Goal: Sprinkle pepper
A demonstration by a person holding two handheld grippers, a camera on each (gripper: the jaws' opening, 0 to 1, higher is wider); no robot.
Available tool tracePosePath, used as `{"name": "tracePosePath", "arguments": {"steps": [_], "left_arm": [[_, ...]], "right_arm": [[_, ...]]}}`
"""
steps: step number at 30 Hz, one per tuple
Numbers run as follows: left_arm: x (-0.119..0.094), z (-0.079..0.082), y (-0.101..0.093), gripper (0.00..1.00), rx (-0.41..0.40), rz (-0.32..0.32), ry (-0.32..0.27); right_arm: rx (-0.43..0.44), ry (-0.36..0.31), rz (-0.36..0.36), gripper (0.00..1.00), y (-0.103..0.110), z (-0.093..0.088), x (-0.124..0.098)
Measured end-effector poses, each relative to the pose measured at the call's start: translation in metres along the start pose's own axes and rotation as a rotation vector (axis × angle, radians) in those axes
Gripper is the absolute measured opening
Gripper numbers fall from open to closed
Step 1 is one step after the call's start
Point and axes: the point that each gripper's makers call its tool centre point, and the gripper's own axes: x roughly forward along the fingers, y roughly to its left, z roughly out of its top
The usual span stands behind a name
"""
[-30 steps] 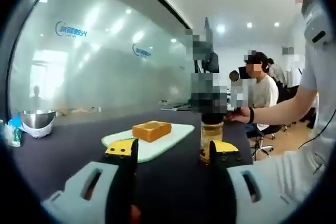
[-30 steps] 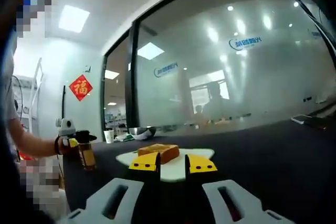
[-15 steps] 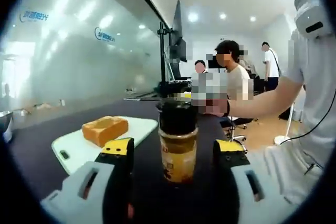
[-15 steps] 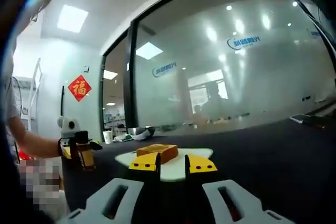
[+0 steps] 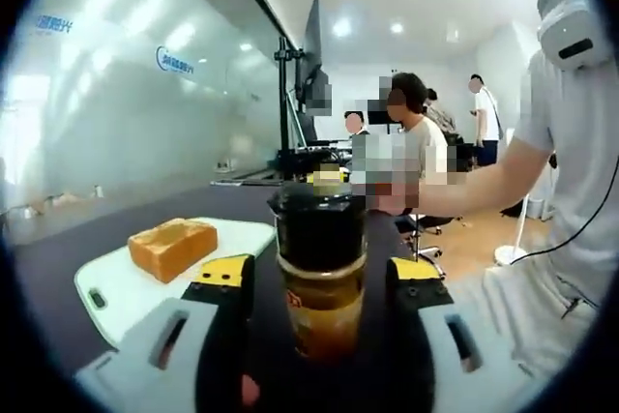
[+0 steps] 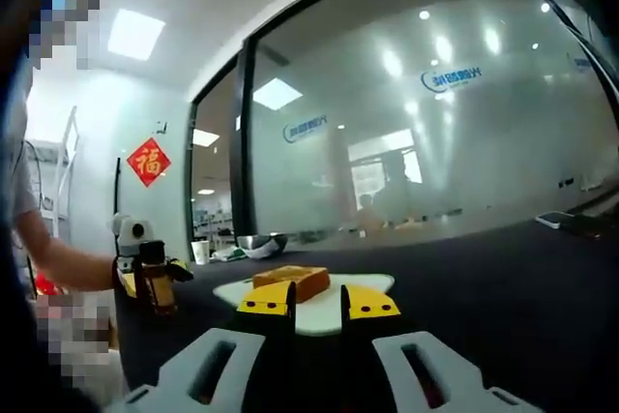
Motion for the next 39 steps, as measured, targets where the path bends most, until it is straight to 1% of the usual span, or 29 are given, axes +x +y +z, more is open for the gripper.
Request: {"name": "tracePosePath", "arguments": {"steps": [3, 6, 10, 11, 12, 13, 15, 18, 27, 29, 32, 35, 36, 37, 39], "left_arm": [[0.002, -0.005, 0.003, 0.43, 0.023, 0.007, 0.021], [0.001, -0.006, 0.004, 0.34, 0.026, 0.000, 0.026], [0.001, -0.009, 0.003, 0.29, 0.032, -0.008, 0.036], [0.000, -0.009, 0.002, 0.25, 0.054, -0.010, 0.039], [0.000, -0.007, 0.001, 0.25, 0.078, -0.005, 0.031], [0.003, -0.008, 0.001, 0.25, 0.066, -0.003, 0.037], [0.004, -0.008, 0.001, 0.24, 0.069, -0.011, 0.035], [0.004, -0.008, 0.001, 0.23, 0.054, -0.018, 0.031], [0.004, -0.006, -0.004, 0.22, 0.073, -0.024, 0.017], [0.004, -0.006, -0.005, 0.22, 0.076, -0.024, 0.017], [0.003, -0.006, -0.005, 0.22, 0.075, -0.026, 0.015], [0.003, -0.006, -0.006, 0.22, 0.070, -0.026, 0.013], [0.003, -0.006, -0.006, 0.22, 0.068, -0.026, 0.013], [0.003, -0.006, -0.006, 0.22, 0.065, -0.025, 0.013], [0.002, -0.006, -0.005, 0.22, 0.055, -0.025, 0.011]], "right_arm": [[0.001, -0.001, -0.001, 0.15, -0.002, 0.000, 0.000], [-0.001, 0.000, 0.001, 0.15, -0.002, 0.000, 0.000], [0.001, 0.000, 0.002, 0.15, 0.002, 0.000, 0.000], [0.000, 0.002, 0.003, 0.15, 0.002, 0.000, 0.001], [-0.001, 0.004, 0.004, 0.15, 0.003, -0.001, 0.001], [-0.003, 0.006, 0.005, 0.15, 0.003, -0.001, 0.001], [-0.004, 0.008, 0.004, 0.15, 0.002, -0.002, 0.001], [0.000, 0.007, 0.002, 0.15, 0.001, -0.001, 0.001], [0.014, 0.002, 0.006, 0.19, -0.004, 0.000, 0.001], [0.040, 0.001, 0.033, 0.17, 0.002, 0.000, 0.001], [0.037, -0.008, 0.035, 0.18, 0.009, 0.004, 0.002], [0.055, -0.030, 0.037, 0.19, 0.018, 0.016, 0.003], [0.047, -0.050, 0.053, 0.19, 0.024, 0.022, 0.005], [0.040, -0.068, 0.085, 0.19, 0.035, 0.028, 0.008], [0.074, -0.090, 0.150, 0.23, 0.060, 0.036, 0.012]]}}
